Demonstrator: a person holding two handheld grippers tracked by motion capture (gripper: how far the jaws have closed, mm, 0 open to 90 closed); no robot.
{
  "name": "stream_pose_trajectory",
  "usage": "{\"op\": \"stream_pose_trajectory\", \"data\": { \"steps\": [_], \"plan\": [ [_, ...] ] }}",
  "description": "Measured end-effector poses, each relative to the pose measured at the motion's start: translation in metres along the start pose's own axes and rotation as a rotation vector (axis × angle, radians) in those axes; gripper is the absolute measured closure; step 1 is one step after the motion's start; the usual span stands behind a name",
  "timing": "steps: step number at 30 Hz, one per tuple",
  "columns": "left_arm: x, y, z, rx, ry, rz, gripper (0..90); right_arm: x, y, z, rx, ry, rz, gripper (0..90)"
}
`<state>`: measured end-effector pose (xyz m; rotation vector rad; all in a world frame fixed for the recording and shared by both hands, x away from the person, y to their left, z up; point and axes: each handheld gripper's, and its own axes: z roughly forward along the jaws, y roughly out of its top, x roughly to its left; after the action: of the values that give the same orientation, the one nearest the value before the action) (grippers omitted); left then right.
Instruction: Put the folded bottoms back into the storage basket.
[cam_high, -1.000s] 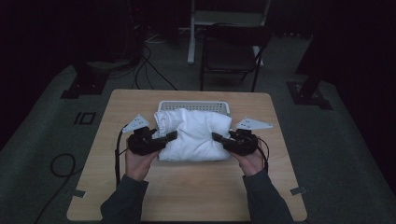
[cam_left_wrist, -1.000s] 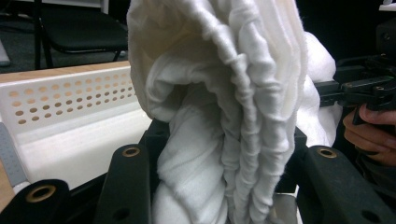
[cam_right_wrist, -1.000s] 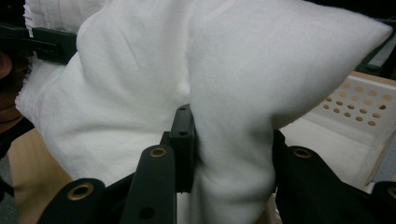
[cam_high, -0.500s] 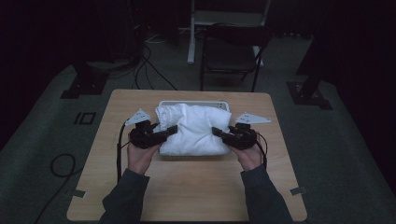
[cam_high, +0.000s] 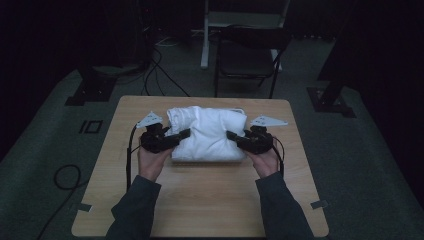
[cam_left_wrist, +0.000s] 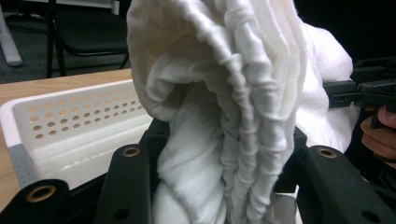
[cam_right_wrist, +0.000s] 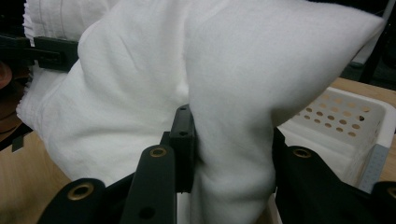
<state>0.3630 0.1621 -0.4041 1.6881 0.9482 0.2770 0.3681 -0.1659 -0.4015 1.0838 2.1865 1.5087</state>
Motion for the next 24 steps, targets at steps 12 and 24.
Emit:
{"op": "stream_pose_trajectory", "data": {
  "steps": [12, 24],
  "plan": [
    [0.011, 0.0, 0.011, 0.003, 0.0, -0.015, 53.4, -0.007, 0.002, 0.009, 0.004, -0.017, 0.008, 68.4],
    [0.021, -0.001, 0.017, -0.001, 0.002, -0.037, 53.4, -0.012, 0.004, 0.018, 0.003, -0.024, 0.025, 68.5]
  ]
}}
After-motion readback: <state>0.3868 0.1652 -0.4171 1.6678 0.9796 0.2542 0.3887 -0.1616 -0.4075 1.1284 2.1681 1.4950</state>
